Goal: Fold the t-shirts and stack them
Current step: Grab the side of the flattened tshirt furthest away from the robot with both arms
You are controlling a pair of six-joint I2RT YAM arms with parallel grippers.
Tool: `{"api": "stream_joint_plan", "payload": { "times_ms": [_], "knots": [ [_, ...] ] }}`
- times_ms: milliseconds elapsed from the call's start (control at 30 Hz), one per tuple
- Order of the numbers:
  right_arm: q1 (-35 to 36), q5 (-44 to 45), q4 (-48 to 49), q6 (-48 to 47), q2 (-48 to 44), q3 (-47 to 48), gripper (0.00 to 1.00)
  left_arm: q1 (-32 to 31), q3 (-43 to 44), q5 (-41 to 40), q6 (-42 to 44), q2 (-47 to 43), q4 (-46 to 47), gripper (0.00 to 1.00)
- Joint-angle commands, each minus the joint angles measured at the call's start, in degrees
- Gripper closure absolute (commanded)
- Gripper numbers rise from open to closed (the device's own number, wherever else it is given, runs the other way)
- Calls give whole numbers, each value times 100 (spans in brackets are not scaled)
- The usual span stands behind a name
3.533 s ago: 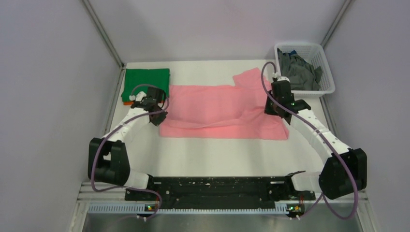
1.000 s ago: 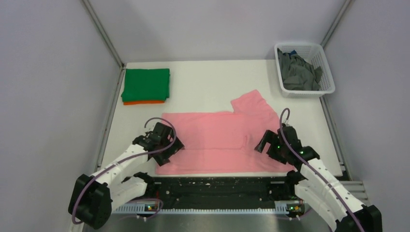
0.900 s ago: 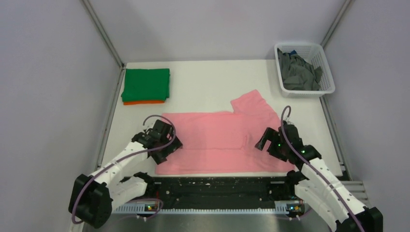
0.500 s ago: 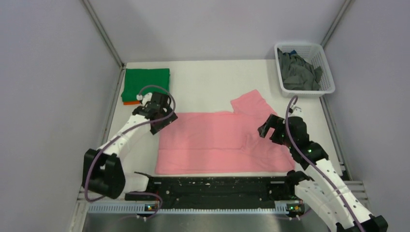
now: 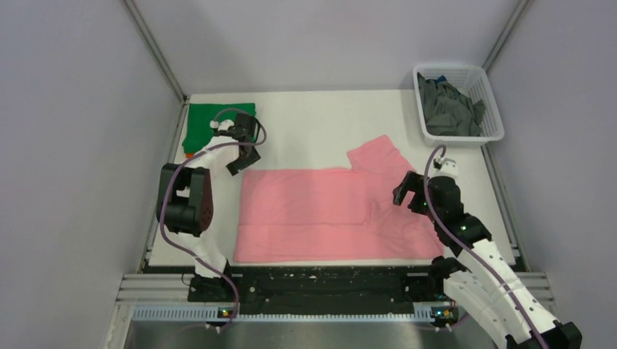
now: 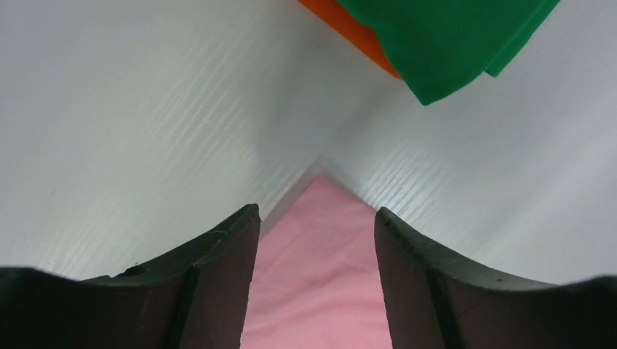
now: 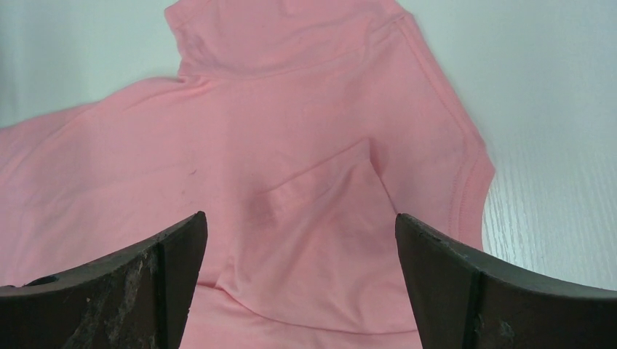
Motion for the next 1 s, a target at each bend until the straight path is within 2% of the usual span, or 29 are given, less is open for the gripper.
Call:
{"api": "stream_joint_plan", "payload": {
  "times_ms": [0,267,667,767,967],
  "knots": [
    [67,201,245,-145,-7,-41,1,52,363,-234,70,361,137,36],
    [64,183,312,-191,24,-129,1,138,527,-156,-44,809,109,43],
    [68,209,344,-203,29,-161,1,138,153,504,-273,689,-261,53],
    [67,207,351,-204,20,-169,1,138,79,457,-280,701,-257,60],
    [69,210,399,-211,60,-195,1,138,239,376,-263,827,-502,88]
  ]
}}
